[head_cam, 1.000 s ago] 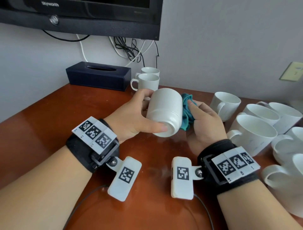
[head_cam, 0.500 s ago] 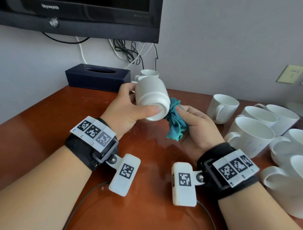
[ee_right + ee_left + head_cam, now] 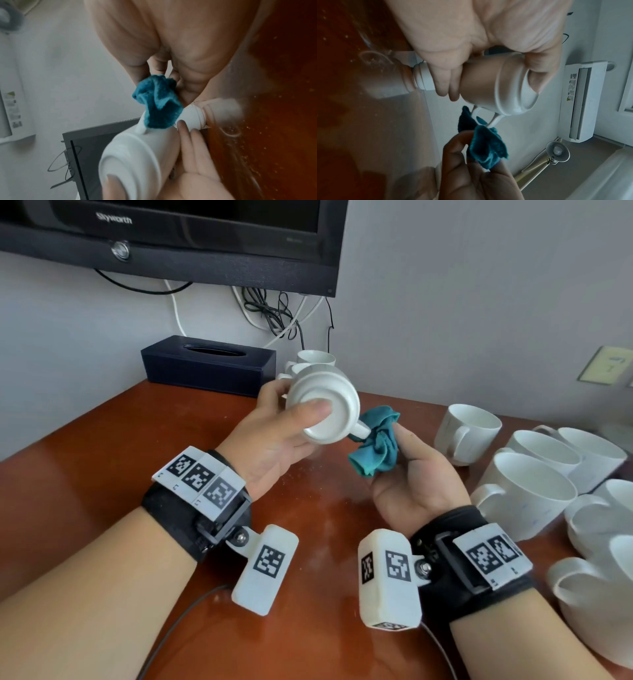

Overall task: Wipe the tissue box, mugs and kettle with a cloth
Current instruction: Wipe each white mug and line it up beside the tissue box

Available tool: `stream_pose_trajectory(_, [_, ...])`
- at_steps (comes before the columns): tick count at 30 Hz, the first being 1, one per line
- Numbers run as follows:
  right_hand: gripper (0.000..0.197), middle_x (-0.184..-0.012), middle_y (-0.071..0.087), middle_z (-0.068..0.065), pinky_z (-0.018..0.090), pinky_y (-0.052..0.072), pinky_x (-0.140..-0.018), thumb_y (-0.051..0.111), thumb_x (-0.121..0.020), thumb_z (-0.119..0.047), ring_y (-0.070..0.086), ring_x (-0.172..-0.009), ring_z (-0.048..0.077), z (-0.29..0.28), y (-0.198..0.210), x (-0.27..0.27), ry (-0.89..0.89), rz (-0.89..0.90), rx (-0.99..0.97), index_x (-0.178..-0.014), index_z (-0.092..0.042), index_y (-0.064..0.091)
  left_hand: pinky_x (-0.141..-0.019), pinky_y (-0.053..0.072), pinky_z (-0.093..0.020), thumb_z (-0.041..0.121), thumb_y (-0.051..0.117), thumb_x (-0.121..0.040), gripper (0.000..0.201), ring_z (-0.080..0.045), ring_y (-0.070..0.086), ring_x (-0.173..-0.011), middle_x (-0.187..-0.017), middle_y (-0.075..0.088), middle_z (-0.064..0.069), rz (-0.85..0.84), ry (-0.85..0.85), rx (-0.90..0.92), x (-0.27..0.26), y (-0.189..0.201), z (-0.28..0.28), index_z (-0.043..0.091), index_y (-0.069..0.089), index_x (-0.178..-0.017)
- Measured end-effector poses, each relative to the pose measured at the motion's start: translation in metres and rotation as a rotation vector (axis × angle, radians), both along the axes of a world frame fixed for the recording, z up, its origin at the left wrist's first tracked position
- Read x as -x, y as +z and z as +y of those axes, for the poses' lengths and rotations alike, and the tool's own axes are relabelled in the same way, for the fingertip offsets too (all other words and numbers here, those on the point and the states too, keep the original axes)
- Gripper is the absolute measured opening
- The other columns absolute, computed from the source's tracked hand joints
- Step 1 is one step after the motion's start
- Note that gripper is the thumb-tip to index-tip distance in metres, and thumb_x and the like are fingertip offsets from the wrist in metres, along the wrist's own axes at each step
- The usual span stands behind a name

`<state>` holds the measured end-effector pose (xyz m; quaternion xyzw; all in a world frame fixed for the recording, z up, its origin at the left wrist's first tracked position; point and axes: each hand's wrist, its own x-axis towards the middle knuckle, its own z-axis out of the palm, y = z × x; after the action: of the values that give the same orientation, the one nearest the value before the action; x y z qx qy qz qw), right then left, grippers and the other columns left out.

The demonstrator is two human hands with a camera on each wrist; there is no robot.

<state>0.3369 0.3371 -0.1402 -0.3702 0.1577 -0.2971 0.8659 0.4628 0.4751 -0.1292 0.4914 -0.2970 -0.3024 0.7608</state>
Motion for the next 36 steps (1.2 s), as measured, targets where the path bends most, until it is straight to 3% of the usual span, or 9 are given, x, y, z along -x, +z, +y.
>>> stream_pose_trajectory(3, [0.04, -0.099, 0.073, 0.01, 0.033, 0.06, -0.067, 0.054, -0.105, -0.017, 0.071, -0.08, 0.018, -0.002, 0.002, 0.001, 0.005, -0.064, -0.034, -0.14, 0.002, 0.057, -0.103, 0.055, -0.049, 0.022, 0.085, -0.067, 0.093, -0.02, 0.07, -0.116, -0.12, 0.07, 0.003, -0.074, -0.044, -0.012, 0.0, 0.0, 0.003, 0.026, 0.041, -0.149])
stream_pose_trajectory(11, [0.036, -0.115, 0.072, 0.018, 0.043, 0.054, -0.091, 0.054, -0.103, -0.013, 0.069, -0.102, 0.03, -0.008, 0.0, 0.007, -0.07, -0.087, 0.048, -0.136, -0.001, 0.059, -0.099, 0.054, -0.037, 0.032, 0.092, -0.055, 0.092, -0.014, 0.067, -0.116, -0.122, 0.07, 0.007, -0.331, -0.035, -0.169, -0.01, 0.003, 0.008, 0.035, 0.052, -0.137])
stream_pose_trajectory(15, [0.018, -0.112, 0.073, 0.022, 0.038, 0.053, -0.07, 0.055, -0.1, -0.002, 0.066, -0.091, 0.032, -0.008, -0.004, 0.005, -0.175, 0.022, 0.19, -0.113, -0.005, 0.067, -0.11, 0.049, -0.051, 0.041, 0.095, -0.052, 0.097, -0.015, 0.064, -0.122, -0.131, 0.066, 0.009, -0.465, 0.013, -0.28, -0.014, 0.001, 0.008, 0.042, 0.048, -0.137])
stream_pose_trajectory(19, [0.021, -0.094, 0.076, 0.013, 0.037, 0.051, -0.062, 0.053, -0.097, 0.007, 0.063, -0.078, 0.029, -0.004, -0.002, 0.006, -0.262, 0.076, 0.391, -0.102, -0.006, 0.069, -0.11, 0.049, -0.051, 0.047, 0.095, -0.052, 0.093, -0.01, 0.063, -0.121, -0.13, 0.063, 0.019, -0.596, 0.046, -0.344, -0.015, 0.001, 0.008, 0.055, 0.045, -0.13])
stream_pose_trajectory(23, [0.026, -0.095, 0.075, 0.013, 0.036, 0.044, -0.056, 0.054, -0.096, 0.001, 0.059, -0.072, 0.028, 0.0, -0.003, 0.003, -0.242, 0.131, 0.516, -0.114, -0.008, 0.071, -0.109, 0.048, -0.049, 0.058, 0.092, -0.051, 0.1, -0.006, 0.057, -0.124, -0.135, 0.053, 0.022, -0.771, 0.068, -0.445, -0.013, 0.001, 0.008, 0.052, 0.036, -0.134])
stream_pose_trajectory(27, [0.046, -0.126, 0.073, -0.002, 0.041, 0.058, -0.089, 0.052, -0.101, -0.005, 0.071, -0.109, 0.019, 0.001, -0.006, -0.004, -0.185, 0.146, 0.59, -0.139, -0.027, 0.063, -0.11, 0.047, -0.049, 0.064, 0.09, -0.052, 0.105, -0.009, 0.053, -0.13, -0.142, 0.048, 0.018, -0.859, 0.037, -0.478, -0.011, 0.002, 0.009, 0.052, 0.031, -0.138])
stream_pose_trajectory(28, [0.048, -0.126, 0.073, -0.004, 0.04, 0.059, -0.089, 0.05, -0.102, -0.005, 0.071, -0.108, 0.018, 0.002, -0.006, -0.004, -0.172, 0.149, 0.591, -0.142, -0.029, 0.061, -0.11, 0.047, -0.05, 0.064, 0.089, -0.052, 0.106, -0.01, 0.053, -0.131, -0.143, 0.048, 0.017, -0.876, 0.031, -0.484, -0.012, 0.002, 0.009, 0.051, 0.03, -0.139])
stream_pose_trajectory(31, [0.045, -0.108, 0.075, 0.0, 0.024, 0.049, -0.058, 0.043, -0.106, -0.005, 0.064, -0.076, 0.012, 0.004, -0.004, -0.002, -0.115, 0.186, 0.631, -0.138, -0.03, 0.064, -0.109, 0.048, -0.05, 0.065, 0.089, -0.051, 0.11, -0.014, 0.053, -0.13, -0.144, 0.048, 0.015, -0.882, 0.063, -0.492, -0.013, 0.001, 0.01, 0.051, 0.029, -0.142])
stream_pose_trajectory(36, [0.041, -0.109, 0.076, -0.006, 0.028, 0.05, -0.072, 0.046, -0.106, -0.016, 0.064, -0.082, 0.007, 0.003, -0.01, -0.005, -0.124, 0.259, 0.746, -0.142, -0.029, 0.062, -0.102, 0.052, -0.047, 0.07, 0.085, -0.051, 0.106, -0.015, 0.057, -0.121, -0.137, 0.051, 0.013, -0.882, 0.201, -0.509, -0.009, -0.003, 0.008, 0.046, 0.033, -0.141])
